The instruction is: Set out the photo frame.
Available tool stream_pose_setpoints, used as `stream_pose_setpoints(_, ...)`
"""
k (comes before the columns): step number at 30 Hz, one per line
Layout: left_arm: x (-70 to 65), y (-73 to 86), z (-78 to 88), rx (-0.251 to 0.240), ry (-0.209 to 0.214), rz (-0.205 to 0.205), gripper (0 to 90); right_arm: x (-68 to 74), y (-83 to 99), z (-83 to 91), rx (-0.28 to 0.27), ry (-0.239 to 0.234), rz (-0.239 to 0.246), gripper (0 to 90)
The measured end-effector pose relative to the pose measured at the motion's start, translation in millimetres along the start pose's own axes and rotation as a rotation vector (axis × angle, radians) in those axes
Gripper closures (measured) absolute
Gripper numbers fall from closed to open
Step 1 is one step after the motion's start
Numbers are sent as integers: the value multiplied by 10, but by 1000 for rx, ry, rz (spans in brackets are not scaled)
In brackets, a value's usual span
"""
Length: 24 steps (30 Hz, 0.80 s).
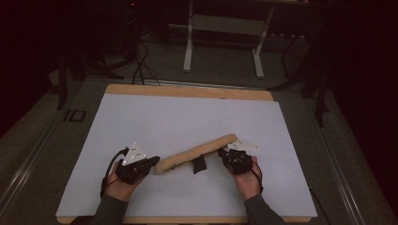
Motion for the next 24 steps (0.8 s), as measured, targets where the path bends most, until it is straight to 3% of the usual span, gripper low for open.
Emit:
stream_pose_setpoints(13,-157,-19,-49,-1,52,-37,900,64,-25,-34,-6,-9,6,896)
stream_pose_setpoints(15,-219,-18,-65,1,82,-44,900,94,-20,-57,-1,-12,14,896)
stream_pose_setpoints(24,-302,-24,-92,6,107,-71,900,174,-24,-96,3,-20,30,896)
Point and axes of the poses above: each handheld gripper's, and its own axes: z roughly backward along the jaws, y roughly out of its underside, x roughly to its left, the point moved 10 cm from there along -z, roughly forward along the jaws, and after that the axes turned 3 degrees about -x, right-handed, at the moved point
